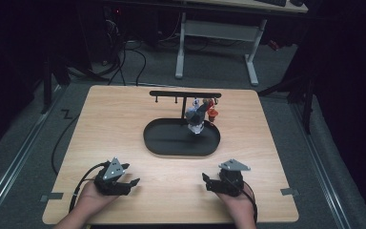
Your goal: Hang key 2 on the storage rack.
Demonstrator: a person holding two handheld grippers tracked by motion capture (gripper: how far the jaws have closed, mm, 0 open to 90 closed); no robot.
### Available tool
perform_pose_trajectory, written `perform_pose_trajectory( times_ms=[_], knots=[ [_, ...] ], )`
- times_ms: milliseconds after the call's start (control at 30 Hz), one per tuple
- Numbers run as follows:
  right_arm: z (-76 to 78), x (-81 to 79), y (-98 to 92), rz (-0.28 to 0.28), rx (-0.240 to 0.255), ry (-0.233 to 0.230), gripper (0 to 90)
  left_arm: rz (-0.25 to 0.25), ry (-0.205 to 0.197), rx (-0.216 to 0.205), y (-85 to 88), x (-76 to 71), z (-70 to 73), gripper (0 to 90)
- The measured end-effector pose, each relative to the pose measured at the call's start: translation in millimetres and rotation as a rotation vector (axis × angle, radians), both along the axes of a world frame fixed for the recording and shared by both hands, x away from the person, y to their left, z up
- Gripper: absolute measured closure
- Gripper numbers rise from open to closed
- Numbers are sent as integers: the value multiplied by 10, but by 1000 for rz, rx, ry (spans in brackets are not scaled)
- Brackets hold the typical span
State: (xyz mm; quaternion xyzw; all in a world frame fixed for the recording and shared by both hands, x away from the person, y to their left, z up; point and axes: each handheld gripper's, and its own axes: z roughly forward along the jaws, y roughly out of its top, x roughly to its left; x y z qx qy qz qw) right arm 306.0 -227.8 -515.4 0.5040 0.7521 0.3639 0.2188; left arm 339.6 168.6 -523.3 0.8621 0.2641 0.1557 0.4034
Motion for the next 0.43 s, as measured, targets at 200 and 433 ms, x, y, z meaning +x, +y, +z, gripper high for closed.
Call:
perform_pose_trajectory(
  times_ms=[200,433],
  knots=[
    [-46,-210,-6,16,-35,-71,148,-23,-4,4,-73,-37,-1,309],
    [-96,-146,17,13,2,-50,146,-22,-6,0,-47,-56,15,301]
  ],
)
